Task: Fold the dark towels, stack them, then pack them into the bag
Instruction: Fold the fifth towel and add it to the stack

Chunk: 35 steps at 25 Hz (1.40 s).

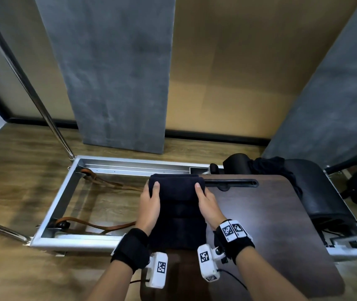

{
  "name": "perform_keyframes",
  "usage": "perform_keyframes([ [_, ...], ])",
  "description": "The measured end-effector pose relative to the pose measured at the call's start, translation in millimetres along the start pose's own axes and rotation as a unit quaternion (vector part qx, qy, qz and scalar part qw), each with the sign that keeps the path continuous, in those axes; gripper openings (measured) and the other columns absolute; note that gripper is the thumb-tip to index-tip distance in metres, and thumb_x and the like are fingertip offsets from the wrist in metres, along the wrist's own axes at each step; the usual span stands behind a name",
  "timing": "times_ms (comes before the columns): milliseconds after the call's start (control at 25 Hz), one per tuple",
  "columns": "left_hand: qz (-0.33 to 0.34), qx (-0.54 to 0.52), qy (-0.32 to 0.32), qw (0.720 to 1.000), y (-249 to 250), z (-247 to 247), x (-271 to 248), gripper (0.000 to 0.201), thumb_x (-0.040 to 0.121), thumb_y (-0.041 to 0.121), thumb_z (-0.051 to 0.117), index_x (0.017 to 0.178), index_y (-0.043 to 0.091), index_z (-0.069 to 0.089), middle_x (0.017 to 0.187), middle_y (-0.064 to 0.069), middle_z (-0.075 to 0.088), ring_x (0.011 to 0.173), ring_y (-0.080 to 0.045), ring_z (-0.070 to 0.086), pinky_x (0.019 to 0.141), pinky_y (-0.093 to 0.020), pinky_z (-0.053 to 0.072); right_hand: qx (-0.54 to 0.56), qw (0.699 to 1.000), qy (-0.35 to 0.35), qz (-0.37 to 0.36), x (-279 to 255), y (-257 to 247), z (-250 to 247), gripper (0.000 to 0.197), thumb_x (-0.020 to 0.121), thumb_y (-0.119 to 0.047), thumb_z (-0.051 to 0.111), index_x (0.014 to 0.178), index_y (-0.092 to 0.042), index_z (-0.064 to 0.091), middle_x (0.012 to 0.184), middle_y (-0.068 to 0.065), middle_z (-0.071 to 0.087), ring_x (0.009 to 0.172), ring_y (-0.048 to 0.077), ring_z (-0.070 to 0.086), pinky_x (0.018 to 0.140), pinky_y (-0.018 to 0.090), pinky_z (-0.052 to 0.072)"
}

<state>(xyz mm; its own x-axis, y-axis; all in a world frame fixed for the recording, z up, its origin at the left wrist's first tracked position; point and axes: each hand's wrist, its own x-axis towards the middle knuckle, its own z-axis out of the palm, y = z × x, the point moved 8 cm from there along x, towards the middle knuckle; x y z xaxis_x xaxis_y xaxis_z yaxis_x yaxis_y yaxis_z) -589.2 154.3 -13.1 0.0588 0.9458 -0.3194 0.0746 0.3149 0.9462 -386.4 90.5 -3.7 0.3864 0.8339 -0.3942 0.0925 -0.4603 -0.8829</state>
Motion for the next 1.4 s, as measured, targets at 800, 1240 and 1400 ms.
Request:
perform_keyframes([
  [800,0.351,0.210,-0.080,0.909,74,150,-125,0.031,0.104,0.058,0.053,0.129,0.040,0.057,0.122,0.024,0.054,0.112,-0.006,0.061,0.104,-0.042,0.048,0.047,0.997,0.061,0.004,-62,39,-163,0.026,0.105,-0.047,0.053,0.125,-0.032,0.061,0.118,-0.020,0.061,0.112,-0.002,0.055,0.104,0.029,0.045],
  [1240,0.201,0.432,-0.272,0.836,-10,417,-229,0.057,0.094,0.081,0.042,0.128,0.039,0.060,0.121,0.021,0.061,0.118,-0.005,0.057,0.107,-0.040,0.040,0.114,0.981,0.150,0.037,-125,168,-417,0.016,0.104,-0.036,0.060,0.106,-0.025,0.071,0.110,0.001,0.073,0.096,0.010,0.064,0.084,0.034,0.053],
  [1400,0.171,0.429,-0.283,0.840,-14,492,-266,0.054,0.095,0.077,0.048,0.126,0.035,0.062,0.117,0.017,0.066,0.111,-0.008,0.062,0.107,-0.045,0.045,0.138,0.977,0.145,0.069,-142,212,-488,0.016,0.104,-0.038,0.059,0.107,-0.027,0.071,0.115,0.004,0.072,0.110,0.015,0.066,0.088,0.044,0.056],
])
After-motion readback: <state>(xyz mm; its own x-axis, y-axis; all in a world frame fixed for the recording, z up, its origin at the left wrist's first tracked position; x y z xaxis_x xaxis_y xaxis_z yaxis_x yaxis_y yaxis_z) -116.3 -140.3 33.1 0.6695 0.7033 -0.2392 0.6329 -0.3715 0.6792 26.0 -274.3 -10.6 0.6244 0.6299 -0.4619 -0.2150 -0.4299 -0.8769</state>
